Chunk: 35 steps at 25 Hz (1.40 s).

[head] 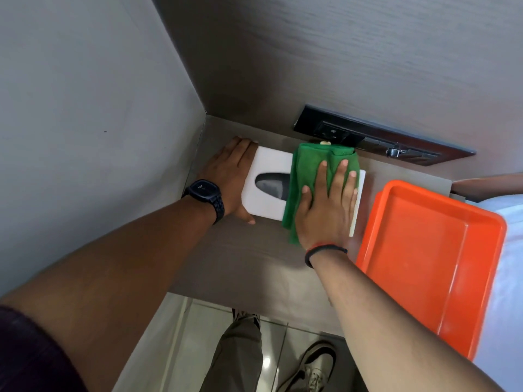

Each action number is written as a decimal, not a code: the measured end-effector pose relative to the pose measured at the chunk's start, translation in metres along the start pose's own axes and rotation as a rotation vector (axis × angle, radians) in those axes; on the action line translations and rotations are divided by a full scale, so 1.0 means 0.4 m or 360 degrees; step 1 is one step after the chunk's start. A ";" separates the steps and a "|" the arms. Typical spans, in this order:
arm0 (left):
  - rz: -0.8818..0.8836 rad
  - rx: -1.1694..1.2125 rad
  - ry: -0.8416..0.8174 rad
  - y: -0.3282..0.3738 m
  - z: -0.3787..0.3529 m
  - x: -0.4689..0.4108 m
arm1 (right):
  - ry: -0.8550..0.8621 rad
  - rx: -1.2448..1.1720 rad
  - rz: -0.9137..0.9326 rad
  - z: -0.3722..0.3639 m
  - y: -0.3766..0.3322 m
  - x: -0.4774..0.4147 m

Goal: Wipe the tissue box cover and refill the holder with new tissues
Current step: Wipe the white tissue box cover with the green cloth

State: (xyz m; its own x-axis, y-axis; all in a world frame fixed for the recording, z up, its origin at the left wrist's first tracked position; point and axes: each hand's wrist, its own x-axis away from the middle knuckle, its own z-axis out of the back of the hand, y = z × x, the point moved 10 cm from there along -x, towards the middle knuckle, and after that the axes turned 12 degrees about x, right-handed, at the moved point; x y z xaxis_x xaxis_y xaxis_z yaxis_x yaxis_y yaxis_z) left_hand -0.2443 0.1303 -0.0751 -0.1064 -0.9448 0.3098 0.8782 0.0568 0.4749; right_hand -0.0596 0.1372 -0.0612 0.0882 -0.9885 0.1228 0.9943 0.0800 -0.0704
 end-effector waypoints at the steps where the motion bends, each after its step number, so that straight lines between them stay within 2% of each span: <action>1: -0.0014 0.0010 0.0003 0.001 -0.001 -0.001 | -0.0004 -0.0005 -0.0033 -0.003 -0.019 0.000; 6: 0.0020 0.0096 -0.0129 -0.005 -0.010 0.006 | -0.0106 -0.0115 0.0115 -0.012 -0.146 0.002; 9: -0.0031 0.0120 -0.0244 -0.013 0.016 0.015 | 0.0024 -0.0318 0.0111 0.024 -0.115 0.014; 10: -0.0101 0.0123 -0.0187 0.001 0.040 0.020 | 0.0116 -0.0365 0.0044 0.038 -0.067 0.008; 12: -0.0307 0.0144 0.0097 0.069 0.090 0.035 | 0.0206 -0.0406 -0.0120 0.046 0.049 -0.019; 14: -0.0466 0.0185 0.0326 0.156 0.096 0.032 | 0.0096 -0.0427 -0.0145 0.013 0.118 -0.047; 15: -0.0470 0.0168 0.0349 0.196 0.072 0.016 | 0.0048 -0.0425 -0.0101 -0.003 0.126 -0.053; 19: -0.0006 0.0077 0.0283 0.247 -0.059 -0.065 | 0.0106 -0.0418 -0.0042 -0.021 0.124 -0.048; 21: 0.0116 0.0013 0.0320 0.243 -0.077 -0.078 | 0.0123 -0.0389 -0.0078 -0.024 0.132 -0.044; 28: -0.0021 -0.0109 0.0338 0.212 -0.060 -0.069 | 0.0117 -0.0389 -0.0088 -0.027 0.137 -0.042; 35: 0.0160 -0.0105 0.0318 0.023 0.013 0.001 | 0.0111 -0.0364 -0.0096 -0.024 0.136 -0.043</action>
State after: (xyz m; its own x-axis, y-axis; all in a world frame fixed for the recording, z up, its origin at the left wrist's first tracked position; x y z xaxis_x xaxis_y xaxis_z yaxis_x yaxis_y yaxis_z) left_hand -0.2386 0.1320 -0.0664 0.0716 -0.9809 0.1807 0.9089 0.1388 0.3931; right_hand -0.0077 0.1572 -0.0766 0.0167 -0.9977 0.0655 0.9576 -0.0029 -0.2881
